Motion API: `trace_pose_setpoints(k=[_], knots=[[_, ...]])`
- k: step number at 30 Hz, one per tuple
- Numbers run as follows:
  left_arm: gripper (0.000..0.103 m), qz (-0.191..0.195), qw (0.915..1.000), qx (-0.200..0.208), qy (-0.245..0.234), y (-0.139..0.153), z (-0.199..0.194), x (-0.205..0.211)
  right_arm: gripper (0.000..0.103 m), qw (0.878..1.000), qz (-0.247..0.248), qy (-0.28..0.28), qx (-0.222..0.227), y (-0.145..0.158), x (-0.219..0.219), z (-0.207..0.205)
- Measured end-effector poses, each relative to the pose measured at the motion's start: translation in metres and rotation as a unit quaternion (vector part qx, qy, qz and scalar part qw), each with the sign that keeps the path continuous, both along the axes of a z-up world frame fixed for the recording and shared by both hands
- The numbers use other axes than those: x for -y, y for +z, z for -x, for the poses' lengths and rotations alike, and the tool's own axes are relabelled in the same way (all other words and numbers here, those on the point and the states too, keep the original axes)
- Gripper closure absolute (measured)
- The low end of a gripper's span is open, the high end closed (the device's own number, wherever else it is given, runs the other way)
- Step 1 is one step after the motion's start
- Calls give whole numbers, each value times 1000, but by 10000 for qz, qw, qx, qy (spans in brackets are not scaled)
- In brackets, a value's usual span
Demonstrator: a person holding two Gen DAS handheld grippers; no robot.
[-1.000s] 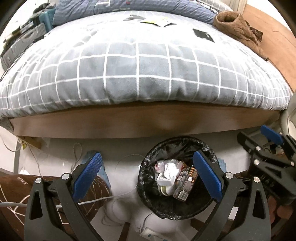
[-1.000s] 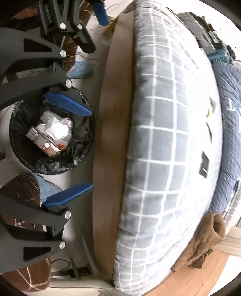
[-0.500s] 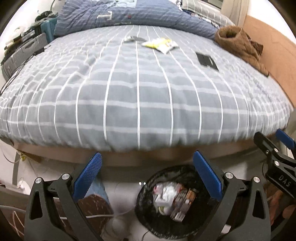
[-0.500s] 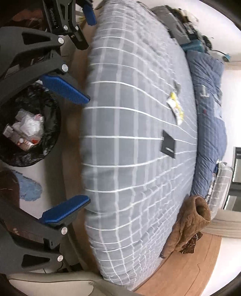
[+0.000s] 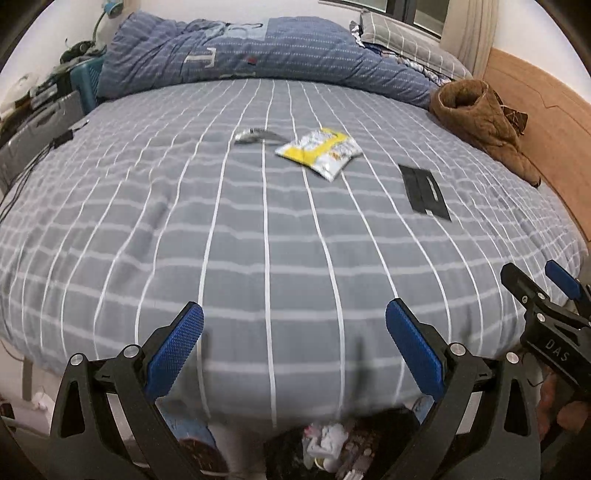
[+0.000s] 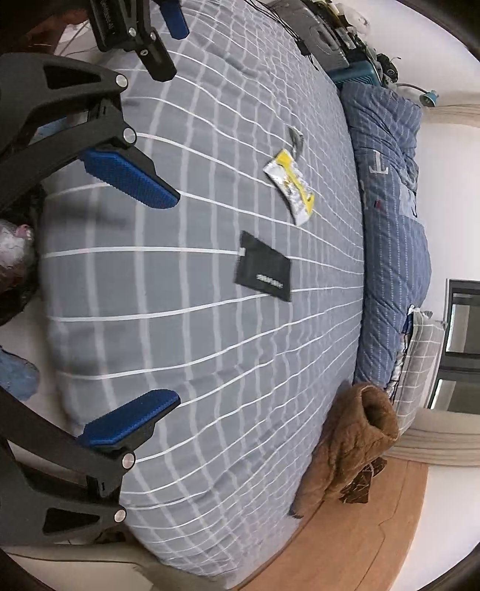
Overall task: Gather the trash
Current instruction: 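Move both open tools up over the bed toward the black packet, then grasp the black packet with the right tool while the left tool grasps the yellow wrapper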
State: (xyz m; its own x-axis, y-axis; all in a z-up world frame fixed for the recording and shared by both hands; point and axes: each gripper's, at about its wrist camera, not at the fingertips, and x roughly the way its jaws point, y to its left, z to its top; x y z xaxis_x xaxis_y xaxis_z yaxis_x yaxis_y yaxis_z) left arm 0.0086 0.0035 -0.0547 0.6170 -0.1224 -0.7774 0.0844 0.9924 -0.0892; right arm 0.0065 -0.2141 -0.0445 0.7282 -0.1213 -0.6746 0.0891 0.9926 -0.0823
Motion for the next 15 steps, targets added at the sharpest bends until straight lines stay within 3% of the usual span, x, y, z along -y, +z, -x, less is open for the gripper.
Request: trace_pose_setpoints(k=[15], knots=[[6, -116, 9998, 75, -149, -3, -94, 10, 8, 9996, -133, -66, -232, -17, 7, -91]])
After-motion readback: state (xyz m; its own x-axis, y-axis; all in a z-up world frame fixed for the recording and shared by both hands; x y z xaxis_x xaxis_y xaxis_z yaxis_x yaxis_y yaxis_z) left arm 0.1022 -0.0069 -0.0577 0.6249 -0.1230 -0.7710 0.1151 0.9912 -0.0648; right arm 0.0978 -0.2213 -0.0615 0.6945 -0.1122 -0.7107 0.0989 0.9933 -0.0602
